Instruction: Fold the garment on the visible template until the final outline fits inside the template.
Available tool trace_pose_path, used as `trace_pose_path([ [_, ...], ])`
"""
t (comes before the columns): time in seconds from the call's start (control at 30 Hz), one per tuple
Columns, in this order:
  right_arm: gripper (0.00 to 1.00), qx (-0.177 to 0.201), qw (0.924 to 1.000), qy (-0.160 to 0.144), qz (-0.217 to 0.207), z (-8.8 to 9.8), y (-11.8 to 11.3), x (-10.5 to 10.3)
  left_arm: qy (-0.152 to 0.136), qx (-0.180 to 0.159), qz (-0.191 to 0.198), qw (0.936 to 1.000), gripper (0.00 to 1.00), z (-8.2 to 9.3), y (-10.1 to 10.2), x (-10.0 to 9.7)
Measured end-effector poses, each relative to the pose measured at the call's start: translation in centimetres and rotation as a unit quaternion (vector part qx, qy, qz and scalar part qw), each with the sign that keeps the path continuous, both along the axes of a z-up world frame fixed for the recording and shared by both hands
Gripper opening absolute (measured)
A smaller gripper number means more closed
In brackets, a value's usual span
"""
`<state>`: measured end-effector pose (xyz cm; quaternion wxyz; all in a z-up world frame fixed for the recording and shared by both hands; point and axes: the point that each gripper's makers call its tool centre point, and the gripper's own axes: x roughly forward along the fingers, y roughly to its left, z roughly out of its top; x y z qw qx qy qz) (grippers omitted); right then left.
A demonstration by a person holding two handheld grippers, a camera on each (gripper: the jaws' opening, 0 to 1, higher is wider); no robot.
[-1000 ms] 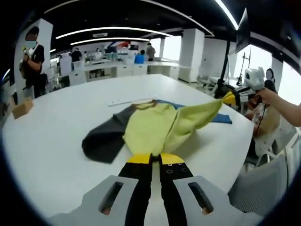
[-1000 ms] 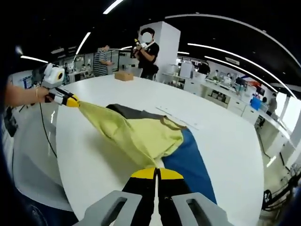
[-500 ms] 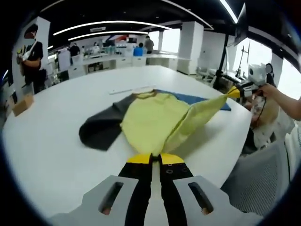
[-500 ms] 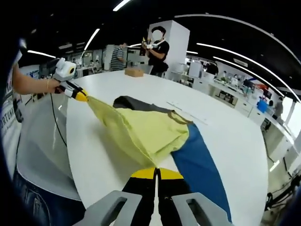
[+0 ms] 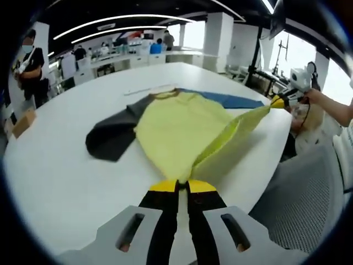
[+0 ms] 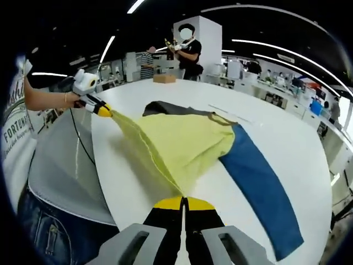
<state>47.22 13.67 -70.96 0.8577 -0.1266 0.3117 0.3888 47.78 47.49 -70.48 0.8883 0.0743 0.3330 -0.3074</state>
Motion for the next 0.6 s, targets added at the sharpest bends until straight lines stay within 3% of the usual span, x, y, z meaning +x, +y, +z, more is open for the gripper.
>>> trace_pose_path([
  [0.3,0.00,0.004,0.9995,0.031,0.005,-2.1,0.7,-2.6,0.025,0.014,-0.006,0.9996,0.02,-1.7,0.7,-1.0],
  [0.6,0.00,-0.035,0.9983,0.046,0.004,-4.6,0.6,-4.1,0.034,0.047,-0.042,0.9974,0.02,-3.6,0.8,-2.5],
])
